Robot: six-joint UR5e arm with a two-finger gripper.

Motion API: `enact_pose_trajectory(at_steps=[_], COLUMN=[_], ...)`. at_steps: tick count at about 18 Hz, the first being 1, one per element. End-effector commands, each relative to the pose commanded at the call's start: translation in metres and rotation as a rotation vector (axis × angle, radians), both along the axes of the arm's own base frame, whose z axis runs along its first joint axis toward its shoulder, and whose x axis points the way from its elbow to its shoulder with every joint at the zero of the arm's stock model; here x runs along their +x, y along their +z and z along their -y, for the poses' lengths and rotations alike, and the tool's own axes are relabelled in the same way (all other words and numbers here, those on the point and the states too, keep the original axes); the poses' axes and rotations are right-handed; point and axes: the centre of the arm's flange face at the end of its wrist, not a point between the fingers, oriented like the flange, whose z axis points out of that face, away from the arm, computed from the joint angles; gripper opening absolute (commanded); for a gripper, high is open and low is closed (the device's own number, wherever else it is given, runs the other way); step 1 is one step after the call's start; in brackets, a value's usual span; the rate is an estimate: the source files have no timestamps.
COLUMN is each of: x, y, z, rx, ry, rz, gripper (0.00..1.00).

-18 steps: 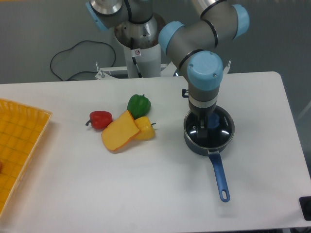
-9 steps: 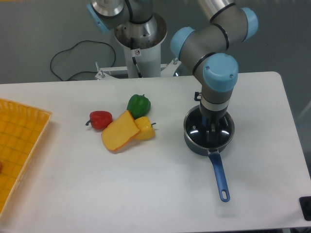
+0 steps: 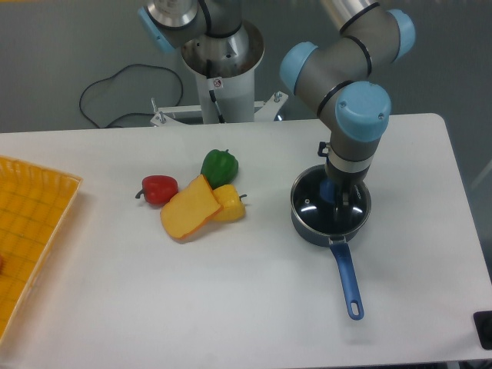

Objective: Open the lid
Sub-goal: 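Lower the gripper onto the blue lid knob and close on it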

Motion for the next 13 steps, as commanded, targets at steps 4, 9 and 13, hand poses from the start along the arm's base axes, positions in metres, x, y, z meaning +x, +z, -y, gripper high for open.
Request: enact_pose_trajectory(at_steps=[4,9,13], x=[0.002,0.004,0.006], y=[-0.003,-0.006,-0.012], z=[-0.001,-0.004,-0.003], rx=[0.001,0.004,0.004], ry=[0.0,0.002,-0.003], rz=[-0.003,-0.005,-0.005], gripper=[1.0,1.0,1.0])
